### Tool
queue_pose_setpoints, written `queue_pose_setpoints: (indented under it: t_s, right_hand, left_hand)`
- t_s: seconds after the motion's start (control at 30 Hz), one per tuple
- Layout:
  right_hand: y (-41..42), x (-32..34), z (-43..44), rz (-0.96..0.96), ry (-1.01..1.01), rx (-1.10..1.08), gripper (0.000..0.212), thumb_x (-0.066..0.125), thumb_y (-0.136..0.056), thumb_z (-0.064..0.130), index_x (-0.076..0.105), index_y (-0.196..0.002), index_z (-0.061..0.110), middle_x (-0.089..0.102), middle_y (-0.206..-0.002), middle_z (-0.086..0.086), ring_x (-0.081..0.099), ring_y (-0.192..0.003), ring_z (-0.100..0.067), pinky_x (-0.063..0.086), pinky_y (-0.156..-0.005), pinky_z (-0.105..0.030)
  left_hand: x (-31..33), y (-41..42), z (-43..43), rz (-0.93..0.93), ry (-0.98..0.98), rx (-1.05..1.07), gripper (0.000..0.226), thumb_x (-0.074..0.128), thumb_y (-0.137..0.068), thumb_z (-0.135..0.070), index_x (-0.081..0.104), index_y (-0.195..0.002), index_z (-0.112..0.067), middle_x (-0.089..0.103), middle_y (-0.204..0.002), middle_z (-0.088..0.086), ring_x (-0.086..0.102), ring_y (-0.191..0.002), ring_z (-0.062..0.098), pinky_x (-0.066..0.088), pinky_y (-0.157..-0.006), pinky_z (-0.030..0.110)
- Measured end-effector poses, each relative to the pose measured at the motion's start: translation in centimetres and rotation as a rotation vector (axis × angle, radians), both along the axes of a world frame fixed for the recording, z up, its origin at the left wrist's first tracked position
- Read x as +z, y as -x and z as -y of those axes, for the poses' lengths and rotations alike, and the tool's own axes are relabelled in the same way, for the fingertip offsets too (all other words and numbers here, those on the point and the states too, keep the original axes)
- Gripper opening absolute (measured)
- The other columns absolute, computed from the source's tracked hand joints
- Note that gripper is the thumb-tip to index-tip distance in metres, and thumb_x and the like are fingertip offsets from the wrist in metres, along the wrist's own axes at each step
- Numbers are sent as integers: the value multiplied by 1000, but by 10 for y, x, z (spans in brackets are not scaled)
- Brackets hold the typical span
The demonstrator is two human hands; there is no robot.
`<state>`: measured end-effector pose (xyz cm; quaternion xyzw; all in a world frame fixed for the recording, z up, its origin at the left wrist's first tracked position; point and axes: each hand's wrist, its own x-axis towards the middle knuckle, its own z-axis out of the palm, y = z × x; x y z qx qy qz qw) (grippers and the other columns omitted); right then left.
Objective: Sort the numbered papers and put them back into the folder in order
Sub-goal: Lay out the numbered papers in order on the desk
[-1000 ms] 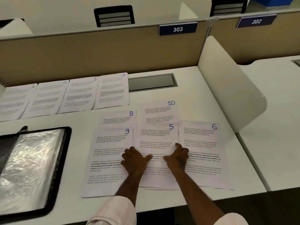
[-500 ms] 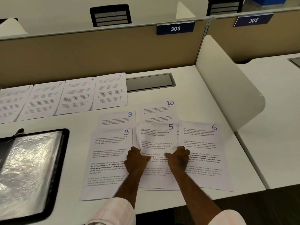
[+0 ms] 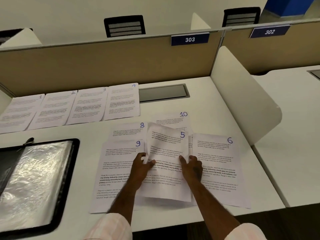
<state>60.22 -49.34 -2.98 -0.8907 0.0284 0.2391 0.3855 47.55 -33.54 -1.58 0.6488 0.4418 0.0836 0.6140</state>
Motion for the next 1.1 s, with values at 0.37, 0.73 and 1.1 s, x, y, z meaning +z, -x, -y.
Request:
queue_pose_setpoints:
  t_s: [0.37, 0.73, 1.1]
  right_hand:
    - [-25, 24, -21, -70, -378, 17, 17, 62, -93, 27, 69, -88, 12, 70, -87, -5, 65, -85, -24, 51, -69, -28]
    - [-89, 54, -83, 92, -290, 41, 21, 68, -90, 31, 72, -94, 12, 71, -87, -2, 62, -76, -14, 44, -61, -21]
    - [-191, 49, -158, 92, -257, 80, 20, 66, -92, 27, 69, -94, 8, 69, -90, -4, 61, -74, -15, 43, -59, -21]
  left_hand:
    - [34, 1, -29, 53, -33, 112, 18, 66, -93, -27, 59, -108, -19, 69, -99, -4, 68, -89, 15, 54, -70, 26]
    - [37, -50, -123, -115, -212, -3, 16, 75, -85, -29, 74, -81, -14, 75, -83, 3, 70, -82, 23, 57, -84, 39]
    - [49, -150, -207, -142, -313, -55, 23, 74, -86, -25, 74, -88, -2, 74, -90, 13, 68, -88, 29, 52, -86, 38]
